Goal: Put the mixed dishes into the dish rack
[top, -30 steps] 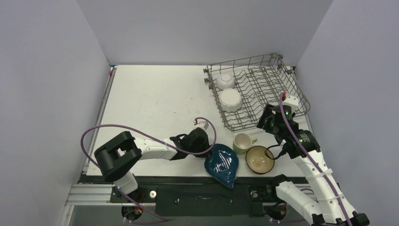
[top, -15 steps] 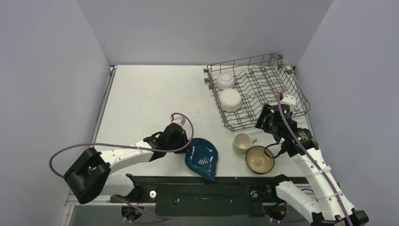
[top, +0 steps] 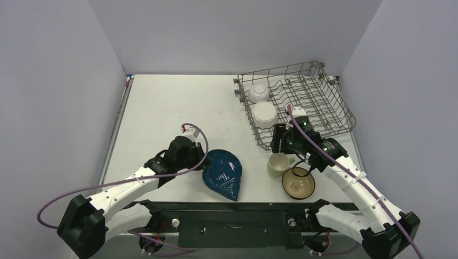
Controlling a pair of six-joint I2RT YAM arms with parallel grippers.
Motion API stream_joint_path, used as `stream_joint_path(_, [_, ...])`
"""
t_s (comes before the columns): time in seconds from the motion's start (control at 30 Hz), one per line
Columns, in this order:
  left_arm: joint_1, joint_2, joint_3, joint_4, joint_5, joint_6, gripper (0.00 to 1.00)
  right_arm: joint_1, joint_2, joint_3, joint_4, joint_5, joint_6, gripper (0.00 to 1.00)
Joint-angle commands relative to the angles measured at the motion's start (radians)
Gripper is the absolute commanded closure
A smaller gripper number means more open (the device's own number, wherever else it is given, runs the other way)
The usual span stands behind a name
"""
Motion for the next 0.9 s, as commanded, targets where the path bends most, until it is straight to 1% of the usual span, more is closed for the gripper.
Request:
stream_joint_path(0.0, [0.060,-0.079,0.069,0.078,0.147,0.026,1.00,0.047,0.044,0.056,0.065,-0.127,-0.027,0.45])
stream_joint_path(0.17, [0.083,-0.141,0.127,0.073,0.224,0.084,1.00,0.061,0.062,0.034,0.153,-0.357,-0.034,0.45])
stream_joint_path(0.37, [0.090,-0.145,0.206,0.047,0.343,0.120,1.00,0.095,0.096,0.024,0.244,-0.525,0.001,0.45])
stream_joint_path(0.47, [0.091,-0.132,0.228,0.049,0.395,0.118,1.00,0.100,0.108,0.007,0.316,-0.626,0.027,0.45])
stream_joint_path(0.53, [0.090,-0.122,0.239,0.055,0.419,0.113,1.00,0.108,0.117,-0.008,0.372,-0.664,0.068,0.45])
stream_joint_path(0.73, [0.090,-0.099,0.271,0.058,0.430,0.109,1.00,0.152,0.124,-0.041,0.491,-0.637,0.211,0.45])
stream_joint_path(0.87, [0.090,-0.073,0.289,0.071,0.432,0.096,1.00,0.198,0.135,-0.043,0.494,-0.584,0.252,0.46])
